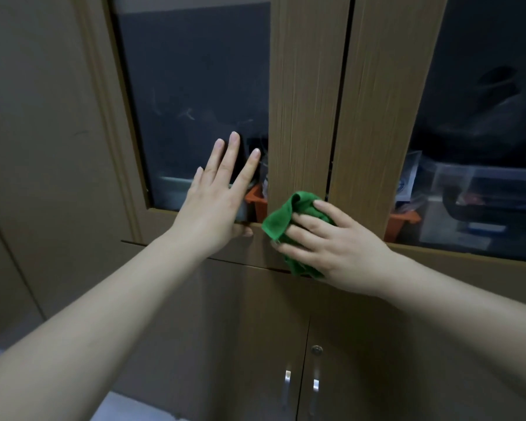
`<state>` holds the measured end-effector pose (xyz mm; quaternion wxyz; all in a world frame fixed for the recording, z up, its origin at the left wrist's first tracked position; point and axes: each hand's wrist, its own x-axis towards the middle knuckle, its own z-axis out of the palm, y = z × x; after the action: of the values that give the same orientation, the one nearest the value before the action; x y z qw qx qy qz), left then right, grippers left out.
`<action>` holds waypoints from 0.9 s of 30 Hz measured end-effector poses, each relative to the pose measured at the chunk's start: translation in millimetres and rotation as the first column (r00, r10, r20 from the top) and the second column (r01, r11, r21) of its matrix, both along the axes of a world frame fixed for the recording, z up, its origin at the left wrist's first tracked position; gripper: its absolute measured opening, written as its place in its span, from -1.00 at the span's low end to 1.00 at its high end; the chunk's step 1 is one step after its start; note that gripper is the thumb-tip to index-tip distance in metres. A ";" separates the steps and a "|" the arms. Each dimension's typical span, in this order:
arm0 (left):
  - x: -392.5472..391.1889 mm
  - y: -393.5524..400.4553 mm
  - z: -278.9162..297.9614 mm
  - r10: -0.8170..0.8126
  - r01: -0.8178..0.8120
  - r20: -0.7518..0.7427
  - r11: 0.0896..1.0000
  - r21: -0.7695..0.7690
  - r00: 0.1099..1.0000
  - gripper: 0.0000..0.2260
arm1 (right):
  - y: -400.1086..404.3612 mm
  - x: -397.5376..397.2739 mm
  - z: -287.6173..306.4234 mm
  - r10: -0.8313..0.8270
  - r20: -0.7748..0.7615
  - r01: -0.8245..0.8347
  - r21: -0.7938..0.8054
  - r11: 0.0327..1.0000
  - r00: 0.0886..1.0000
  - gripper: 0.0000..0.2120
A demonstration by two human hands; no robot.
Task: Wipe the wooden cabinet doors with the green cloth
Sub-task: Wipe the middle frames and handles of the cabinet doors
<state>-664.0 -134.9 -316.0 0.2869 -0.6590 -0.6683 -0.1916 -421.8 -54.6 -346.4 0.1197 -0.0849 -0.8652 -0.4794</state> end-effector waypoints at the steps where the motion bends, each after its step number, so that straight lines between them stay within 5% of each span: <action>1: 0.4 -0.6 0.3 0.002 -0.002 -0.002 1.000 -0.006 1.000 0.23 | 1.2 11.7 1.5 0.018 0.064 -0.017 -0.012 1.000 0.998 -0.49; 4: 1.0 -1.6 1.4 0.000 0.000 -0.006 1.000 -0.023 1.000 0.23 | 8.2 44.7 11.4 0.068 0.169 -0.066 -0.021 0.998 0.983 -0.53; 6: 1.4 -1.8 1.6 -0.001 0.001 -0.004 1.000 -0.028 1.000 0.22 | 12.0 56.9 19.6 0.079 0.109 -0.081 0.008 0.997 0.991 -0.58; 9: 0.5 -1.4 1.2 -0.013 0.013 0.007 1.000 -0.029 1.000 0.22 | 11.9 45.9 27.0 0.061 -0.211 -0.050 0.057 0.997 0.976 -0.61; 11: -0.6 -1.3 0.9 -0.026 0.027 0.013 0.999 -0.024 1.000 0.21 | 5.5 19.6 25.3 0.040 -0.458 -0.026 0.037 0.999 0.888 -0.61; 14: -1.9 -1.0 0.0 -0.037 0.037 0.020 0.999 -0.017 0.999 0.21 | -6.6 -28.5 10.7 -0.027 -0.619 -0.001 -0.045 0.999 0.785 -0.56; 20: -7.6 4.9 -4.8 -0.094 0.093 0.006 0.994 0.055 0.996 0.04 | -15.8 -78.0 -51.2 -0.078 -0.427 0.042 -0.092 0.995 0.901 -0.49; 27: -10.7 8.5 -6.5 -0.101 0.100 0.015 0.993 0.063 0.995 0.10 | -14.3 -69.7 -75.6 -0.085 -0.180 0.087 0.003 0.996 0.980 -0.47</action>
<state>-674.7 -126.4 -322.5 0.2912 -0.6810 -0.6304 -0.2323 -491.5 -68.9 -422.0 0.1771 -0.1644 -0.8438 -0.4792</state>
